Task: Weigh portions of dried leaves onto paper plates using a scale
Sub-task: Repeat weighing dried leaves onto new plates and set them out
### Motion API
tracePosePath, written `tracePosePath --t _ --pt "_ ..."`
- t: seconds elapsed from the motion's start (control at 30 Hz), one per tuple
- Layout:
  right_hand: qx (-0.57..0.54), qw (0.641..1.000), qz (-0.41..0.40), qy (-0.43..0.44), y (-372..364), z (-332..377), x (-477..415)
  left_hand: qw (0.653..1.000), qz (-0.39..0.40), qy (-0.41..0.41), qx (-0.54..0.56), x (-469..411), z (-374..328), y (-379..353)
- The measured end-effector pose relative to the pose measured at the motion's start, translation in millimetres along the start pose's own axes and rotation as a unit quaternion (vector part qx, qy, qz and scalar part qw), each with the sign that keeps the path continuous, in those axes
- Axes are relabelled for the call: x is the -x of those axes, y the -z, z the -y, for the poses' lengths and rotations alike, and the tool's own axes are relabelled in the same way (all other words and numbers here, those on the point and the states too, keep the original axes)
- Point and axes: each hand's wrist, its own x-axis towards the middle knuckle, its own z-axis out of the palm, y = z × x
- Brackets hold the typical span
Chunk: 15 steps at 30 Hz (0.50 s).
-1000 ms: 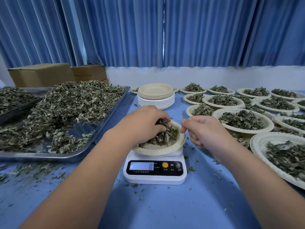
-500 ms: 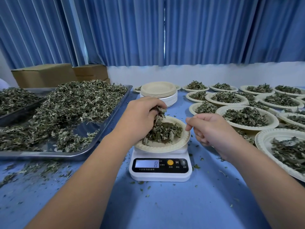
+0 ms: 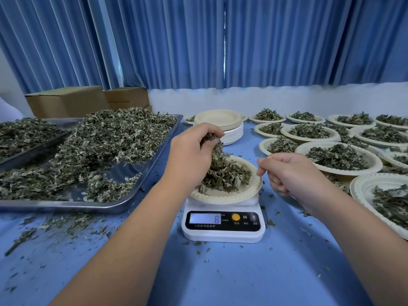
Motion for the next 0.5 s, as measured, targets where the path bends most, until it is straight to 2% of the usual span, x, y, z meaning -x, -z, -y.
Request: tracePosePath --t 0.17,0.33,0.5 --pt "0.005 1.000 0.001 -0.004 0 0 0 0.998 -0.010 0.051 0.039 2 2 1" --pt "0.012 1.000 -0.005 -0.005 1 2 1 0.982 -0.092 0.109 0.126 -9 0 20" --pt "0.006 1.000 -0.001 -0.002 0 3 0 0.970 -0.166 0.155 0.087 -20 25 67"
